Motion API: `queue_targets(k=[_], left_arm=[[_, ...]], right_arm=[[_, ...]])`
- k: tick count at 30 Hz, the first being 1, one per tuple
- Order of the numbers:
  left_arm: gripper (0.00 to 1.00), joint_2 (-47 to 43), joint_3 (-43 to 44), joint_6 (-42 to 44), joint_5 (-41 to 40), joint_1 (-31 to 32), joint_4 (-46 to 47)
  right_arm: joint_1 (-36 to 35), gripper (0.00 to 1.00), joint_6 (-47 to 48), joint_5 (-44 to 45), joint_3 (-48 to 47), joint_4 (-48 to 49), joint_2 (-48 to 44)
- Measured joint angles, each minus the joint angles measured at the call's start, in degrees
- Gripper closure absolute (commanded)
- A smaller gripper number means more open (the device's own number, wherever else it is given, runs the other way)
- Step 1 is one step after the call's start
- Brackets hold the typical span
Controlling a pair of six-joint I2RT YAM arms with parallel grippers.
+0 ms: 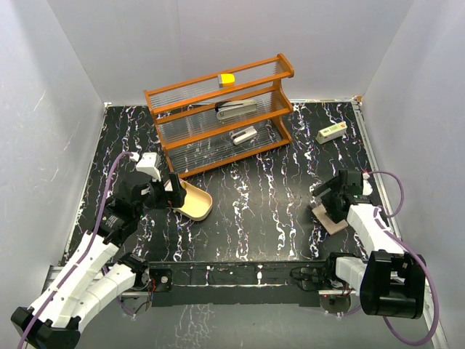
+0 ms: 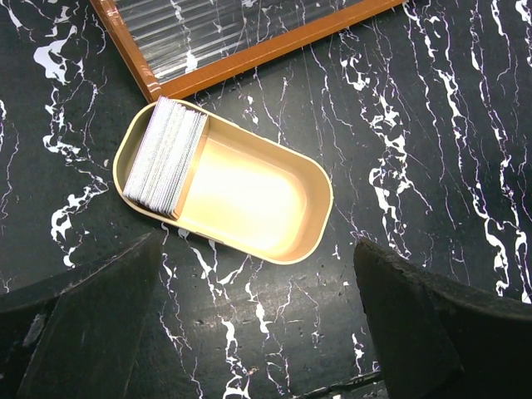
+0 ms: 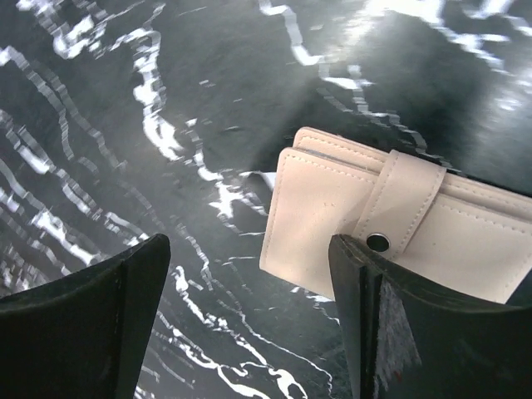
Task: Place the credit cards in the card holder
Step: Move the card holder to the center of the board.
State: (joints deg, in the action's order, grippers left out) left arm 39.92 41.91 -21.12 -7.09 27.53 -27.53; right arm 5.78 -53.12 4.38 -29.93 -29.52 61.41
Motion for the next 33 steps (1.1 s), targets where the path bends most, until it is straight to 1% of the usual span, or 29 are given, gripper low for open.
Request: queue_targets(k=[6,9,11,13,15,17,19,21,23,27,30,33], left_arm=[[0.02,0.0,0.0,-0.48,-0.87,0.0,-0.04],[0.02,0.0,0.0,-0.52,-1.09,0.0,-0.15],[0.02,0.0,0.0,-0.52,-1.05,0.02,-0.17],[0.02,0.0,0.0,-0.5,-0.98,0.0,-0.15],[0.02,0.07,0.0,-0.48,-0.85,0.0,-0.15],[0.02,0.13,0.0,-0.48,-0.83,0.0,-0.17],[0.02,0.17,0.0,-0.48,-0.81,0.0,-0.22],[0.02,0.15,0.0,-0.48,-0.81,0.0,-0.26],[0.02,0.09,0.0,-0.46,-0.81,0.0,-0.37],[0.02,-0.13,0.0,-0.48,-0.81,0.0,-0.39],[0.02,-0.24,0.0,-0.42,-0.44,0.0,-0.37],[0.02,-0.2,0.0,-0.28,0.15,0.0,-0.37]], right_arm=[[0.07,0.25,7.72,-12.79,2.19,6.95,-0.42],[-1.4,0.25,9.62,-16.76,2.51,9.14,0.94],[-4.17,0.25,10.05,-18.23,2.38,11.17,2.45],[-9.01,0.26,10.21,-19.06,1.66,12.76,4.28],[-16.09,0.26,10.4,-19.32,-0.13,13.75,7.19],[-21.14,0.28,10.58,-19.47,-1.97,13.77,9.68],[-24.63,0.3,11.13,-19.32,-4.07,12.96,11.87],[-26.27,0.33,11.91,-18.75,-6.1,11.34,13.18],[-27.5,0.4,13.31,-17.03,-9.31,7.85,14.49],[-28.61,0.51,16.7,-13.03,-15.58,1.27,15.26],[-29.16,0.53,18.97,-9.03,-19.45,-2.86,15.26],[-29.88,0.54,20.28,-4.72,-20.63,-6.29,15.26]])
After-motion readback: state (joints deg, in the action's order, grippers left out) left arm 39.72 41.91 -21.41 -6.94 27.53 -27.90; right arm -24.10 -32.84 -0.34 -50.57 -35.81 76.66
